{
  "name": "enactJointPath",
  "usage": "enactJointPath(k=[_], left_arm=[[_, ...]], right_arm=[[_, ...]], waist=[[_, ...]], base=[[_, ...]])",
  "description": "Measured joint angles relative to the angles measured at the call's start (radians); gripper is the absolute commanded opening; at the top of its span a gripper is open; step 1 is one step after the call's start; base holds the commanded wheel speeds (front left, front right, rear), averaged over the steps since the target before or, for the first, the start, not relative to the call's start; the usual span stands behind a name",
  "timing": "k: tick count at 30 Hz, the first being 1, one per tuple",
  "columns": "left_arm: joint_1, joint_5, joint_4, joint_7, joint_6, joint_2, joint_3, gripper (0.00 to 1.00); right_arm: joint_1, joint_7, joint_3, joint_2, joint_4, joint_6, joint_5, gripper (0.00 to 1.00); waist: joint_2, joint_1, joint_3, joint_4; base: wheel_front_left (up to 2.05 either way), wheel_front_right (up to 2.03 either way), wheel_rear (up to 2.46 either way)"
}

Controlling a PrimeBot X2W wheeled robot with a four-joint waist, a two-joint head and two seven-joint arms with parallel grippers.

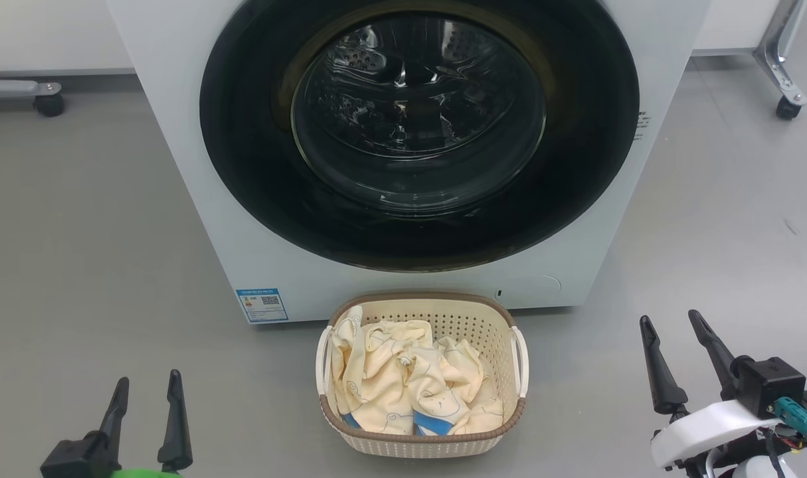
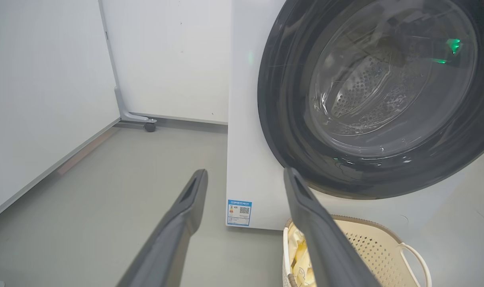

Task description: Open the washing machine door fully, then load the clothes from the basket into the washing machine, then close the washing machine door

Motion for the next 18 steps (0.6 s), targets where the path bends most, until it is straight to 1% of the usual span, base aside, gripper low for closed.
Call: enactJointPath(k=[18], left_arm=[[0.0,0.009,-0.004,0.0,0.0,-0.005,0.008,1.0]], right_arm=[[0.0,0.0,0.0,0.0,-0.002,0.0,0.0,1.0]], waist=[[0.0,0.0,0.01,0.001]], base=[[0.04,0.04,-0.08]])
